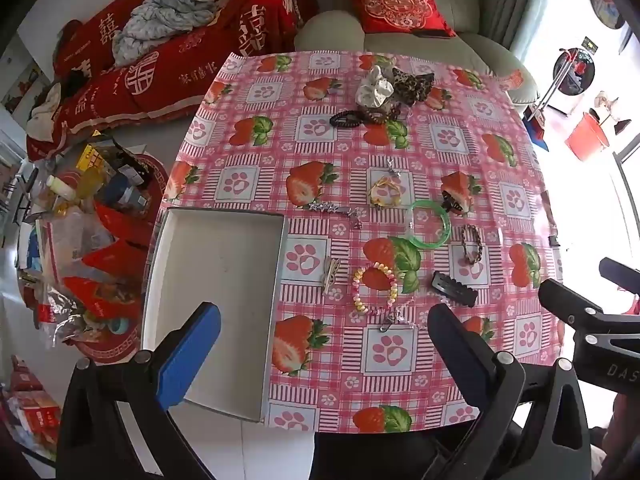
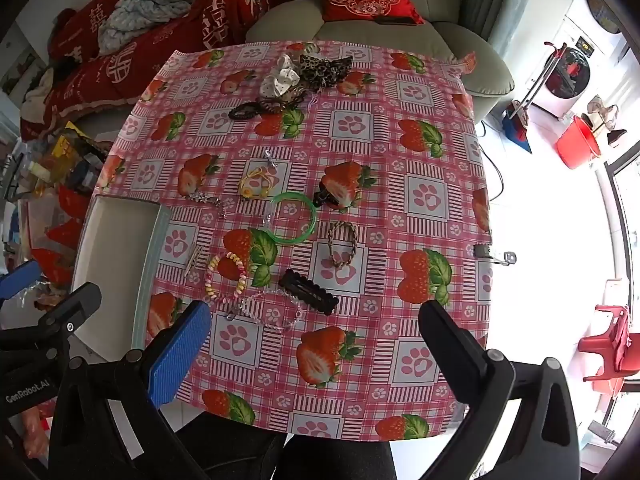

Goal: Organize jewelry

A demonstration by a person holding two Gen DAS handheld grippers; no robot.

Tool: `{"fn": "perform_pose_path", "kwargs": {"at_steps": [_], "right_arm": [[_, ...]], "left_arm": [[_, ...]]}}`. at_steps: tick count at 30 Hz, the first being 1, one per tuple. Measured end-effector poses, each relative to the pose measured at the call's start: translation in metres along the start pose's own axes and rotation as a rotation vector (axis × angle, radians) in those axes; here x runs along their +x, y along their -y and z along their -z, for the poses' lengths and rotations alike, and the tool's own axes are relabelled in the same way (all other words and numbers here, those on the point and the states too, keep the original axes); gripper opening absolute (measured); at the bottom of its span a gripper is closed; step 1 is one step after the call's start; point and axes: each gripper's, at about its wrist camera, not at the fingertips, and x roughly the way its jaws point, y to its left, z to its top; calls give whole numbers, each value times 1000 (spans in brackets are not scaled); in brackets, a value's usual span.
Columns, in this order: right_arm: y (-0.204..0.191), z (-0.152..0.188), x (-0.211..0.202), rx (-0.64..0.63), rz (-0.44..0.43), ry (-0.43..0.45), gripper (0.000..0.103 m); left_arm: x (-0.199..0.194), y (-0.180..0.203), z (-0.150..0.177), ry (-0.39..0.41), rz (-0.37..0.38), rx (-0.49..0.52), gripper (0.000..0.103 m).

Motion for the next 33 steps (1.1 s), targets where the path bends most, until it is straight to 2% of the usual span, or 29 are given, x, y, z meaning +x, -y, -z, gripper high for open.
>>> {"fn": "perform_pose_path", "kwargs": {"at_steps": [3, 5, 7, 33], "right_arm": [[0, 0, 0, -1, 3, 4, 103], [-1, 0, 0, -2, 4, 5, 103], [-1, 0, 0, 0, 3, 3, 103], [7, 0, 0, 21, 7, 0, 103]], "left_arm": [[4, 5, -1, -31, 15, 0, 103], [4, -6, 2, -14, 40, -15, 103], [4, -3, 2, -12, 21, -9, 103], [7, 3, 1, -19, 24, 17, 103]]}}
